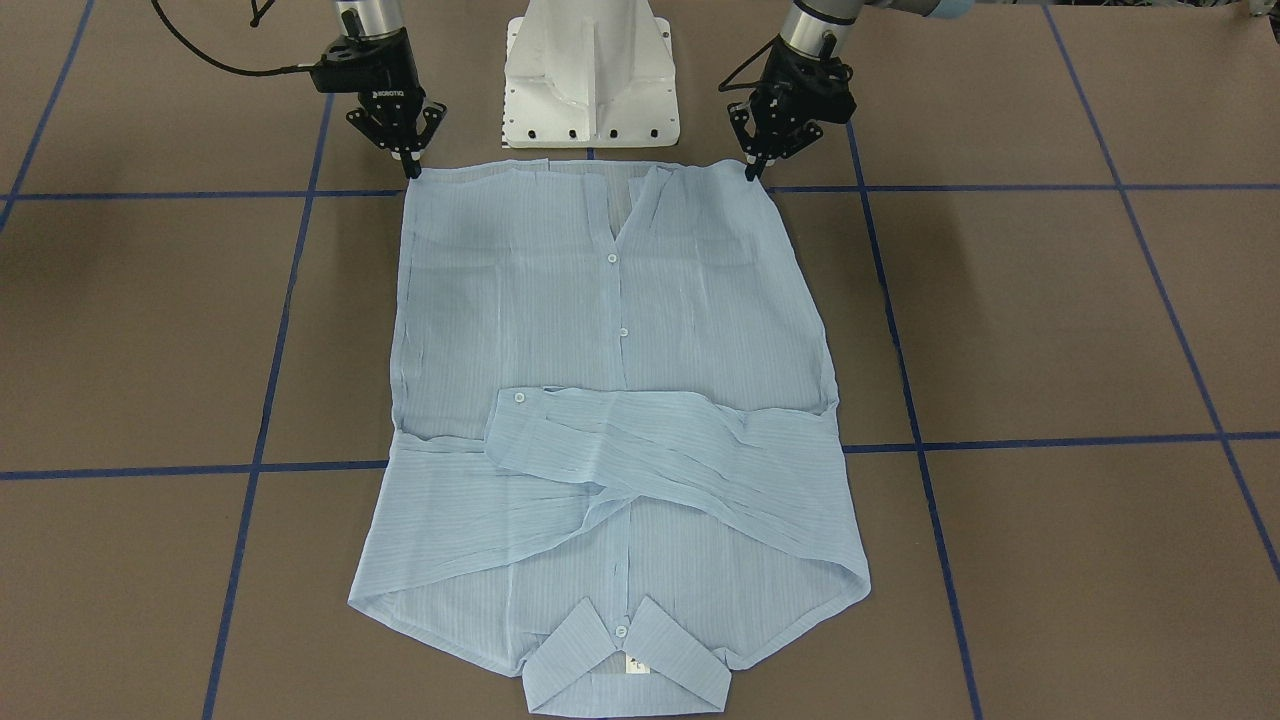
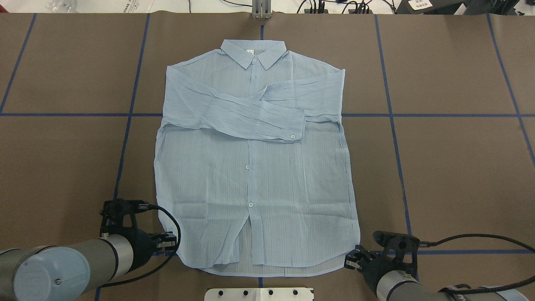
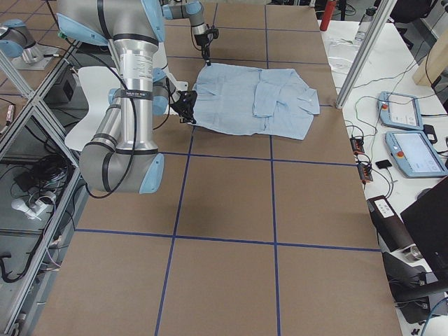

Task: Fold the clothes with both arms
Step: 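Grasp the hem corners nearest the robot with both grippers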

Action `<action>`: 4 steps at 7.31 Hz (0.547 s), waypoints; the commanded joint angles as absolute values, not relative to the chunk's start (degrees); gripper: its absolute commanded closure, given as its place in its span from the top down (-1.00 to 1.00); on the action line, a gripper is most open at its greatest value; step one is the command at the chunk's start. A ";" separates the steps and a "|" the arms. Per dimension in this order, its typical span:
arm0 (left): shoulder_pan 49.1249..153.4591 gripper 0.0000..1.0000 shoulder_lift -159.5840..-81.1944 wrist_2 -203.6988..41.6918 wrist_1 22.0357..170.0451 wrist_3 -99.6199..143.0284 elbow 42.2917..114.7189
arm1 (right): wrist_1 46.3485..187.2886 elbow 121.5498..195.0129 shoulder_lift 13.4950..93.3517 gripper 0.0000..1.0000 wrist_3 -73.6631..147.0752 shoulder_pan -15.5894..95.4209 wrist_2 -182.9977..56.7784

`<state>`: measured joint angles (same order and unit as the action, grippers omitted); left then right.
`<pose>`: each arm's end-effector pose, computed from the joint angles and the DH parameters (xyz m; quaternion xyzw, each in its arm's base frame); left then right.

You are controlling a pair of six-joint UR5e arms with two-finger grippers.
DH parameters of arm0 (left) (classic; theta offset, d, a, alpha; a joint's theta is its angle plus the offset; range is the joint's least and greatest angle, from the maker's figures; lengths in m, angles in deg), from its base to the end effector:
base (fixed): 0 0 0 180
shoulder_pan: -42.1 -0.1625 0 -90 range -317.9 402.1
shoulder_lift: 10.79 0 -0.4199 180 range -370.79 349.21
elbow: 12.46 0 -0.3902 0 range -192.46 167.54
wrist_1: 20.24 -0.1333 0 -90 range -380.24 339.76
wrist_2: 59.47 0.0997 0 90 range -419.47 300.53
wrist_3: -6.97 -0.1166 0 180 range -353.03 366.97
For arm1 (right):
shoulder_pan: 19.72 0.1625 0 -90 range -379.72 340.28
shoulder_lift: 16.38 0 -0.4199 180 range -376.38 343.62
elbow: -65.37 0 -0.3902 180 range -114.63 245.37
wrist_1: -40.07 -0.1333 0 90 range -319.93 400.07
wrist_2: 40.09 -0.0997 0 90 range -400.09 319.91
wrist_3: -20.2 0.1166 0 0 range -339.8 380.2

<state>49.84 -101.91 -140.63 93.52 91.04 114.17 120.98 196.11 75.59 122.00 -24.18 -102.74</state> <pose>0.4409 -0.2125 0.3108 0.1264 0.4983 -0.0529 0.8561 -0.4467 -0.1526 0.3334 0.1582 -0.4207 0.1525 0.8802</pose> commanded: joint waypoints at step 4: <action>50.96 -1.00 -95.60 -152.52 80.95 90.12 140.36 | 149.97 221.82 66.55 -1.00 121.90 -21.15 -113.28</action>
